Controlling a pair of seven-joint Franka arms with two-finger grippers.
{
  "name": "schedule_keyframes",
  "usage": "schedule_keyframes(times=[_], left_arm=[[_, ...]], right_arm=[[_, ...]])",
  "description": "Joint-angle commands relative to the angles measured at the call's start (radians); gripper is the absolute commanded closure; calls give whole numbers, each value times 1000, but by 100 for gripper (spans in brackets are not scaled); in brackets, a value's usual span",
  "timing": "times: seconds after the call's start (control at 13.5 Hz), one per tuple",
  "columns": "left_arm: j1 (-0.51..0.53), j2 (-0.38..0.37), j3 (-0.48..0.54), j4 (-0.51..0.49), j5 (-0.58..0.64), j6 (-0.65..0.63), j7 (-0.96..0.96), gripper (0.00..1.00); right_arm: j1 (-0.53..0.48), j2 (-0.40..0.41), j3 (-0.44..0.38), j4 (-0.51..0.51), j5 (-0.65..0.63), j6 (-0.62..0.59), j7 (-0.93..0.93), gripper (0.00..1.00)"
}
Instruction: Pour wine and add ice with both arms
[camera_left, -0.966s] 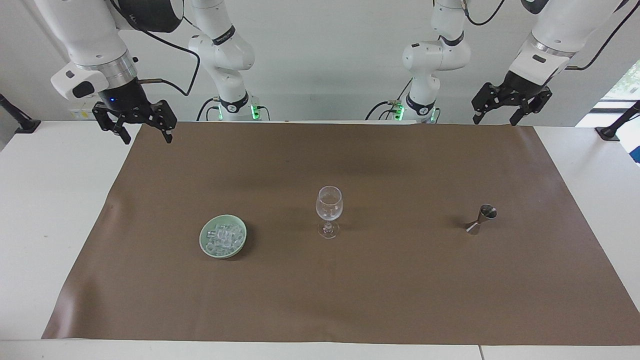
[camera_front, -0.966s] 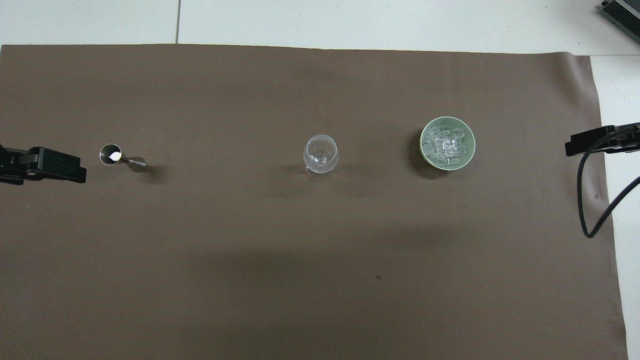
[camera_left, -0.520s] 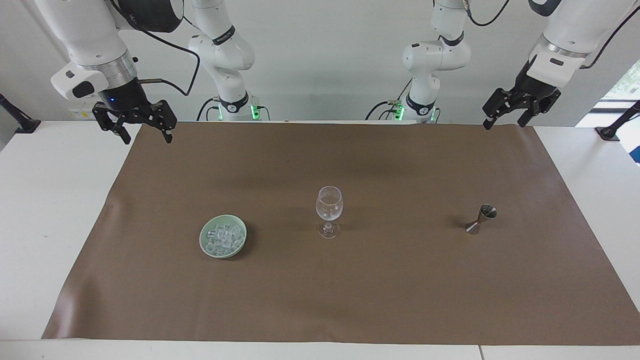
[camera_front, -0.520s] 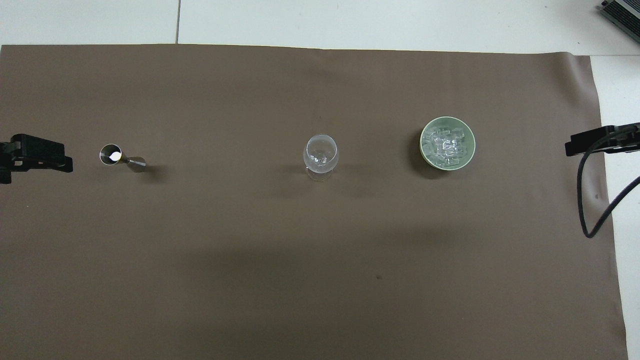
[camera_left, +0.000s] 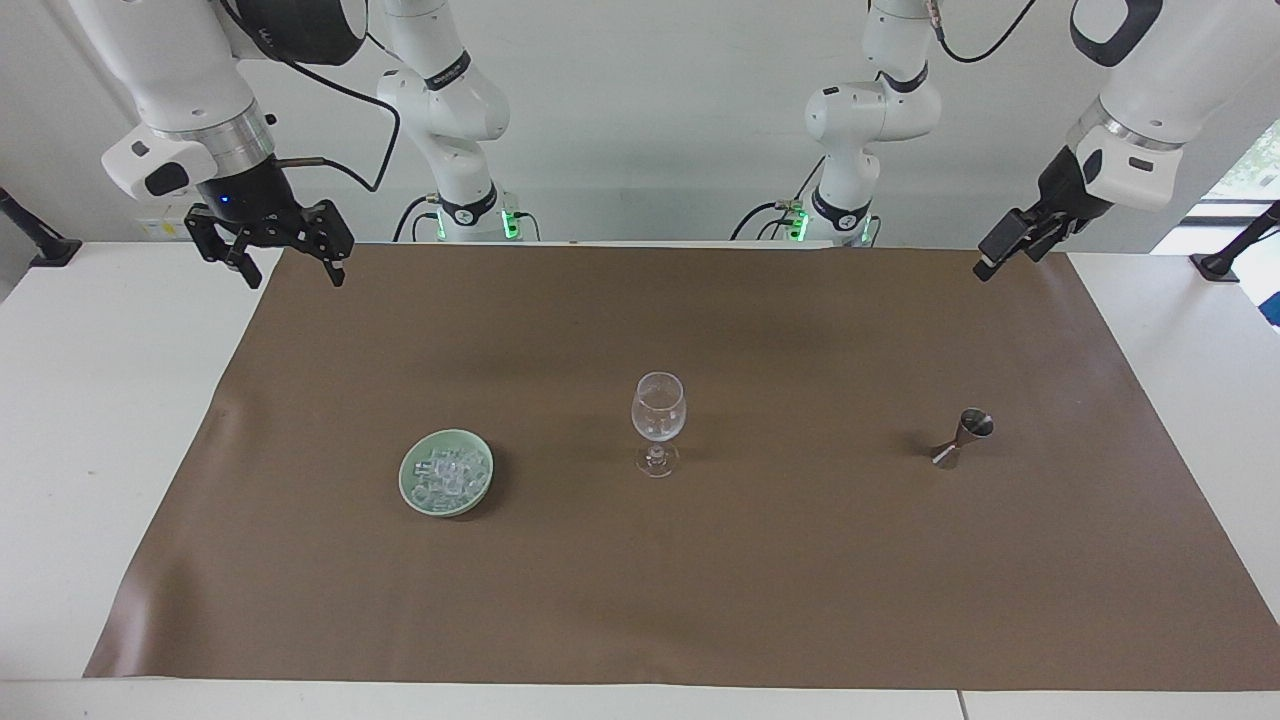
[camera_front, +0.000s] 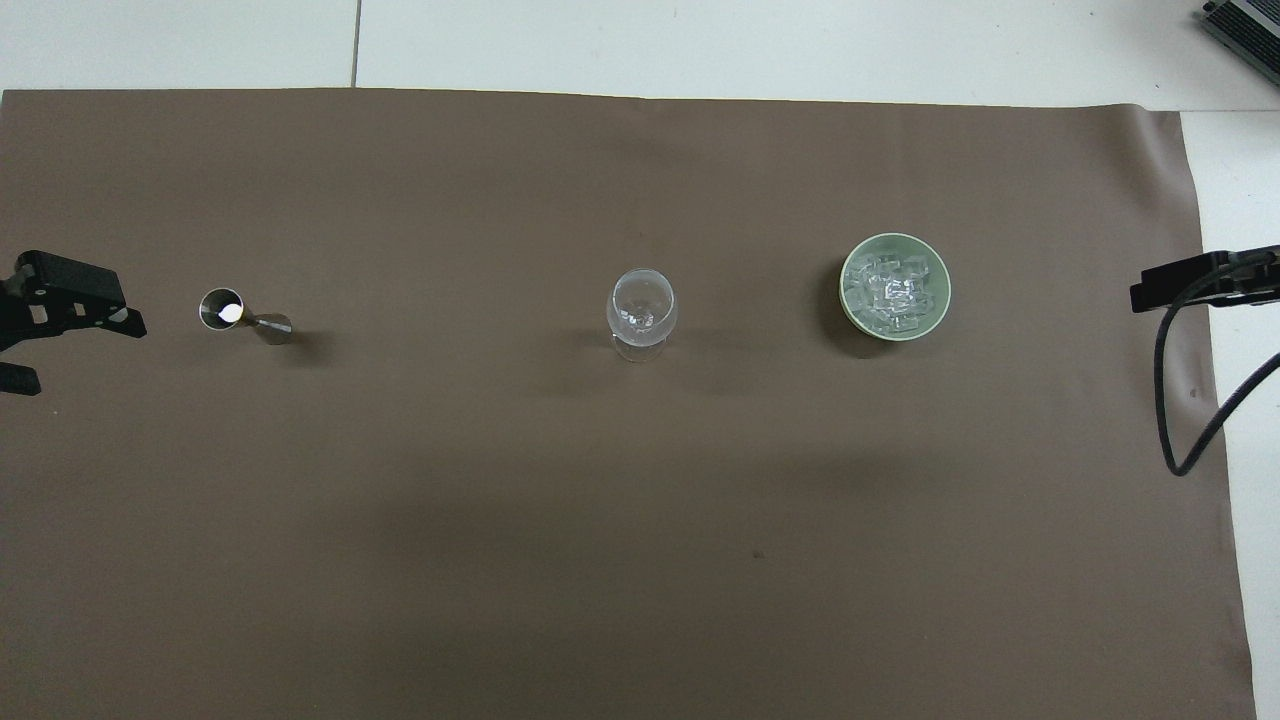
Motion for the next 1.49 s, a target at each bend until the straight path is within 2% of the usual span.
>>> schedule_keyframes(times=[0.0, 0.22, 0.59, 0.74, 1.11, 1.41], left_arm=[[7, -7, 27, -41, -63, 15, -159, 0], [22, -7, 44, -81, -147, 20, -347, 0], [9, -8, 39, -99, -146, 93, -598, 0], [9, -21, 38, -121, -147, 44, -603, 0], [29, 1, 91, -124, -308, 6, -654, 0], [36, 73, 195, -121, -443, -9, -654, 0]], right_arm=[[-5, -10, 3, -13, 14, -5, -21, 0], [-7, -10, 3, -13, 14, -5, -21, 0], [-7, -10, 3, -13, 14, -5, -21, 0], [-7, -10, 3, -13, 14, -5, -21, 0], [-7, -10, 3, -13, 14, -5, -21, 0], [-7, -10, 3, -13, 14, -5, -21, 0]])
